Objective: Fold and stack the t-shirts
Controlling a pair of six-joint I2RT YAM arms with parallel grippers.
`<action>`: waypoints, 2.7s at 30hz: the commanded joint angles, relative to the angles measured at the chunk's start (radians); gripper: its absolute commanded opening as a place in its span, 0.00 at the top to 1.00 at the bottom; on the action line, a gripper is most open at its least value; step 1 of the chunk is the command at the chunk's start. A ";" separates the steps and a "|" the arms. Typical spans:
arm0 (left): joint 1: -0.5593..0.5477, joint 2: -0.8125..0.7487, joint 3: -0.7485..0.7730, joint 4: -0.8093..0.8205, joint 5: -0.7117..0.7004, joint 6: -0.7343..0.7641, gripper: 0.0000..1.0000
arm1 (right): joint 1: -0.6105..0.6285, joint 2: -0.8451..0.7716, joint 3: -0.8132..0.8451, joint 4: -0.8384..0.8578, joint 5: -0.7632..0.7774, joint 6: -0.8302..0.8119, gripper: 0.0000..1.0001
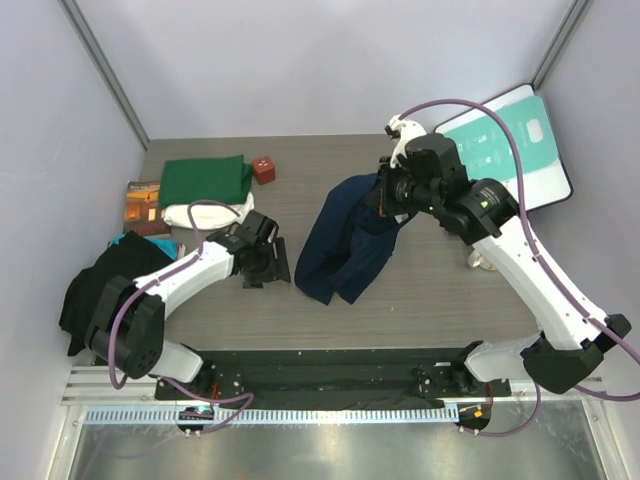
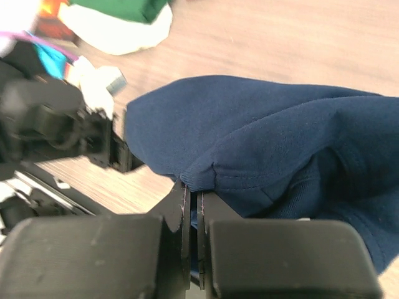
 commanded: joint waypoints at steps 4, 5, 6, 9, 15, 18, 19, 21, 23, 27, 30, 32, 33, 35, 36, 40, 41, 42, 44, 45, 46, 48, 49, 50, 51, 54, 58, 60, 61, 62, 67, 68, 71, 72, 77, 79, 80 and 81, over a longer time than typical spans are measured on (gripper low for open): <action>-0.086 0.051 0.114 0.054 0.024 0.001 0.29 | 0.001 0.000 -0.076 0.104 0.049 -0.042 0.99; -0.103 0.043 0.116 0.045 0.009 -0.007 0.29 | -0.001 0.009 -0.078 0.107 0.059 -0.048 0.99; -0.120 0.016 0.113 0.043 -0.005 -0.010 0.29 | -0.004 0.026 -0.076 0.105 0.062 -0.049 0.99; -0.165 -0.030 0.073 0.063 -0.047 -0.036 0.27 | -0.010 0.058 -0.079 0.124 0.079 -0.057 0.99; -0.194 -0.066 0.008 0.132 -0.022 -0.078 0.28 | -0.020 0.115 -0.065 0.165 0.116 -0.085 0.99; -0.223 -0.080 -0.013 0.134 -0.050 -0.091 0.29 | -0.045 0.139 -0.044 0.185 0.121 -0.094 0.99; -0.229 -0.089 -0.021 0.135 -0.059 -0.096 0.29 | -0.057 0.144 -0.041 0.202 0.118 -0.094 0.99; -0.241 -0.119 -0.048 0.149 -0.062 -0.104 0.29 | -0.067 0.147 -0.038 0.219 0.104 -0.089 0.99; -0.248 -0.135 -0.065 0.175 -0.049 -0.105 0.28 | -0.073 0.152 -0.036 0.242 0.098 -0.083 0.99; -0.284 -0.118 -0.087 0.211 -0.050 -0.114 0.28 | -0.074 0.158 -0.029 0.274 0.087 -0.072 0.99; -0.306 -0.057 -0.084 0.247 -0.070 -0.128 0.28 | -0.074 0.161 -0.019 0.292 0.063 -0.068 0.99; -0.312 -0.014 -0.076 0.287 -0.081 -0.134 0.29 | -0.074 0.166 -0.007 0.292 0.047 -0.060 0.99; -0.318 0.011 -0.062 0.298 -0.087 -0.136 0.29 | -0.074 0.166 -0.004 0.291 0.046 -0.062 0.99; -0.321 0.087 -0.035 0.318 -0.110 -0.145 0.29 | -0.074 0.164 -0.004 0.292 0.044 -0.062 0.99; -0.324 0.110 -0.024 0.323 -0.116 -0.147 0.29 | -0.074 0.163 -0.004 0.291 0.047 -0.063 0.99; -0.330 0.216 0.014 0.338 -0.143 -0.154 0.30 | -0.074 0.144 0.001 0.292 0.052 -0.071 0.99; -0.330 0.238 0.017 0.343 -0.151 -0.156 0.30 | -0.076 0.140 0.001 0.292 0.050 -0.077 0.99; -0.333 0.245 0.019 0.349 -0.154 -0.160 0.30 | -0.076 0.139 0.001 0.292 0.050 -0.077 0.99; -0.335 0.259 0.019 0.370 -0.166 -0.162 0.30 | -0.076 0.132 -0.001 0.292 0.047 -0.079 0.99; -0.335 0.264 0.019 0.376 -0.170 -0.164 0.30 | -0.076 0.130 -0.006 0.292 0.044 -0.077 0.99; -0.335 0.268 0.021 0.382 -0.171 -0.164 0.31 | -0.076 0.129 -0.009 0.291 0.043 -0.077 0.99; -0.338 0.281 0.028 0.382 -0.179 -0.164 0.34 | -0.076 0.126 -0.015 0.292 0.043 -0.079 0.99; -0.340 0.282 0.030 0.381 -0.183 -0.164 0.36 | -0.076 0.124 -0.018 0.292 0.041 -0.080 0.99; -0.343 0.284 0.028 0.379 -0.186 -0.164 0.38 | -0.077 0.120 -0.019 0.292 0.043 -0.080 0.99; -0.344 0.284 0.025 0.379 -0.194 -0.164 0.46 | -0.077 0.118 -0.024 0.292 0.041 -0.083 0.99; -0.349 0.290 0.022 0.378 -0.194 -0.159 0.61 | -0.080 0.110 -0.033 0.289 0.043 -0.086 0.99; -0.355 0.299 0.019 0.379 -0.188 -0.151 0.88 | -0.086 0.104 -0.039 0.288 0.044 -0.086 0.99; -0.358 0.299 0.017 0.376 -0.186 -0.148 1.00 | -0.088 0.103 -0.039 0.288 0.047 -0.088 0.99; -0.358 0.296 0.013 0.376 -0.190 -0.148 1.00 | -0.088 0.101 -0.039 0.285 0.047 -0.091 0.99; -0.358 0.293 0.010 0.375 -0.194 -0.151 1.00 | -0.090 0.101 -0.039 0.283 0.049 -0.091 0.99; -0.358 0.238 -0.012 0.346 -0.260 -0.154 1.00 | -0.097 0.086 -0.047 0.272 0.059 -0.094 0.99; -0.358 0.227 -0.012 0.338 -0.272 -0.153 1.00 | -0.099 0.081 -0.048 0.272 0.072 -0.095 0.99; -0.358 0.172 -0.016 0.289 -0.346 -0.153 1.00 | -0.105 0.058 -0.056 0.268 0.087 -0.097 0.99; -0.358 0.155 -0.019 0.271 -0.363 -0.153 1.00 | -0.106 0.051 -0.058 0.265 0.093 -0.095 0.99; -0.358 0.042 -0.032 0.215 -0.464 -0.153 1.00 | -0.109 0.009 -0.055 0.257 0.109 -0.094 0.99; -0.355 0.016 -0.026 0.186 -0.496 -0.151 1.00 | -0.109 0.001 -0.050 0.245 0.115 -0.097 0.99; -0.355 0.002 -0.024 0.160 -0.507 -0.151 1.00 | -0.109 -0.002 -0.042 0.242 0.118 -0.097 0.99; -0.353 -0.029 -0.022 0.148 -0.528 -0.151 1.00 | -0.109 -0.006 -0.036 0.228 0.121 -0.100 0.99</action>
